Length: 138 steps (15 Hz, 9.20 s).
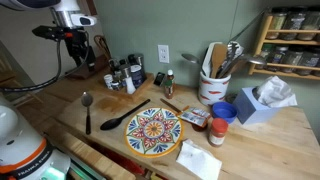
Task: Put the black spoon in the white bucket
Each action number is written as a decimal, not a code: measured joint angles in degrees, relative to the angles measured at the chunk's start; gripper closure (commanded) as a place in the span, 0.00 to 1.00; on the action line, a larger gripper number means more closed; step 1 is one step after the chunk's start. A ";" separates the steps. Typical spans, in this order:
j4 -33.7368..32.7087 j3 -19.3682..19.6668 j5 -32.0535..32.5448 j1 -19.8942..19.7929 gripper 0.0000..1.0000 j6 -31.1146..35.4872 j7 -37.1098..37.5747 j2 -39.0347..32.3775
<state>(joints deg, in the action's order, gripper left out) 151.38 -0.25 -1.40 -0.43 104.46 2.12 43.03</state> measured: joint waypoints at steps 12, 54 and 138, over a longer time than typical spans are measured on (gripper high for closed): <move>0.00 0.00 0.00 0.00 0.00 0.00 0.00 0.00; 6.67 8.89 0.41 -8.18 0.00 3.59 -0.69 -10.24; -26.86 2.66 32.98 -12.57 0.99 -22.48 1.73 -18.90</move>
<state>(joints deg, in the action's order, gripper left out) 124.52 2.41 31.57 -13.00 81.99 3.85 24.13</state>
